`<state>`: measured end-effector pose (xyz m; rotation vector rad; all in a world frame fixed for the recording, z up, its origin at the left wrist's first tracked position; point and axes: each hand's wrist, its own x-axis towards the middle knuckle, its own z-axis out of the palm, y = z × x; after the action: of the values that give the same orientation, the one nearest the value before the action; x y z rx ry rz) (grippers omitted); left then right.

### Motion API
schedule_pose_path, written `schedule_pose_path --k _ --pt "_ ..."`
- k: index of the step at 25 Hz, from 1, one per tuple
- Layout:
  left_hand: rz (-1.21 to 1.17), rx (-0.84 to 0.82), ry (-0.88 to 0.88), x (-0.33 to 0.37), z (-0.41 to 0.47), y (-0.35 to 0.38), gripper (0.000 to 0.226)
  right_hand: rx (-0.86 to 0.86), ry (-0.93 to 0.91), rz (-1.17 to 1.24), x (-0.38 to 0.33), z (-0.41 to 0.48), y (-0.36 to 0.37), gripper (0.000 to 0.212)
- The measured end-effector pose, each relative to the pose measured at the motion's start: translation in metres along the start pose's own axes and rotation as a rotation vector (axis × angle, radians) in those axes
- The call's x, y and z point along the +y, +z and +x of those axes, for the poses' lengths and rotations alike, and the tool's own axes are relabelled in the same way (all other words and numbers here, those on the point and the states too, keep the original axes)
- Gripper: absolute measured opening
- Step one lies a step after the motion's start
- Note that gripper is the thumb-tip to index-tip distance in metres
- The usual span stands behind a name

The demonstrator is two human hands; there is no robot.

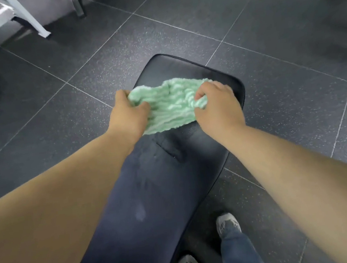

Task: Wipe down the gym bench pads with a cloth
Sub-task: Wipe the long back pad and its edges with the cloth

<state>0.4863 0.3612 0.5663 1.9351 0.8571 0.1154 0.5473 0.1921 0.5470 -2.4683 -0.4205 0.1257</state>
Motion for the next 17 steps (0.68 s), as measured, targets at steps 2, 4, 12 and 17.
schedule_pose_path --k 2,4,12,17 --pt "0.128 0.054 0.124 0.010 0.018 0.017 0.023 -0.009 -0.037 -0.242 0.024 0.018 -0.003 0.031" --pt "0.164 0.154 0.208 0.016 0.035 0.034 0.030 -0.007 -0.081 -0.308 0.042 0.029 0.001 0.032" --pt "0.520 -0.015 0.324 -0.009 0.036 0.164 0.066 0.148 -0.120 0.301 0.045 0.119 -0.015 0.040" --pt "0.545 0.195 0.250 -0.010 0.109 0.134 0.050 -0.199 0.202 0.321 0.071 0.151 -0.010 0.021"
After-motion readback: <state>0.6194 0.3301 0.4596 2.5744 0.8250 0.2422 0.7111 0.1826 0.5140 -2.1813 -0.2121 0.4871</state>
